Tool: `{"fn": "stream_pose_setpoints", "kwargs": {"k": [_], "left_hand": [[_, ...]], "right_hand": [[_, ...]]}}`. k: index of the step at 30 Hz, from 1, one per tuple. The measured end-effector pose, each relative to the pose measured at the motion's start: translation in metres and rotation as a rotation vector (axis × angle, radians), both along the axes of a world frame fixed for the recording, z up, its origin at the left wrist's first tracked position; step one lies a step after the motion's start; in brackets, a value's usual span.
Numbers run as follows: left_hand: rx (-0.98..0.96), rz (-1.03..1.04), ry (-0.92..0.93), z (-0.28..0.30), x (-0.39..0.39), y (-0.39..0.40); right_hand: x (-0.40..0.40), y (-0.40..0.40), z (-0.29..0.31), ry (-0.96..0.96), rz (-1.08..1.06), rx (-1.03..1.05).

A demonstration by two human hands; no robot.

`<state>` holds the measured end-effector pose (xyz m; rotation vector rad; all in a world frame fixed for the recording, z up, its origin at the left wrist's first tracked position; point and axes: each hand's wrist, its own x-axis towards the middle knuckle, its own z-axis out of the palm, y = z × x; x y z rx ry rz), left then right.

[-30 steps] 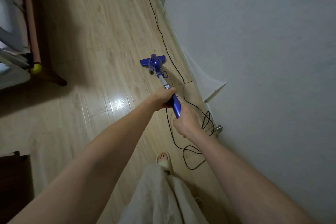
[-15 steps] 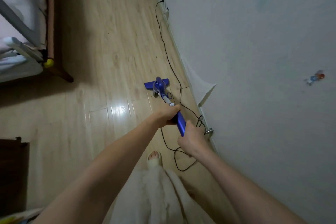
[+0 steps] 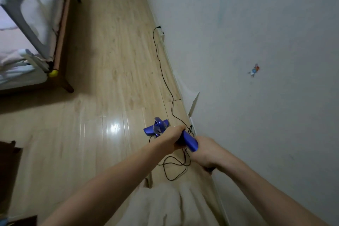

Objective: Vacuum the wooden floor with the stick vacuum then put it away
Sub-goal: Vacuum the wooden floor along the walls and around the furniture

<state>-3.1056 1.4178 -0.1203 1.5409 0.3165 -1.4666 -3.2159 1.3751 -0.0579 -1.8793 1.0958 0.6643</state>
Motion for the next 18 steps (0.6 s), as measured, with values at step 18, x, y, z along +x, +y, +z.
{"fn": "stream_pose_setpoints", "kwargs": {"k": [18], "left_hand": [[-0.003, 0.119, 0.063, -0.012, 0.061, -0.069]], "right_hand": [[0.066, -0.073, -0.039, -0.007, 0.095, -0.125]]}}
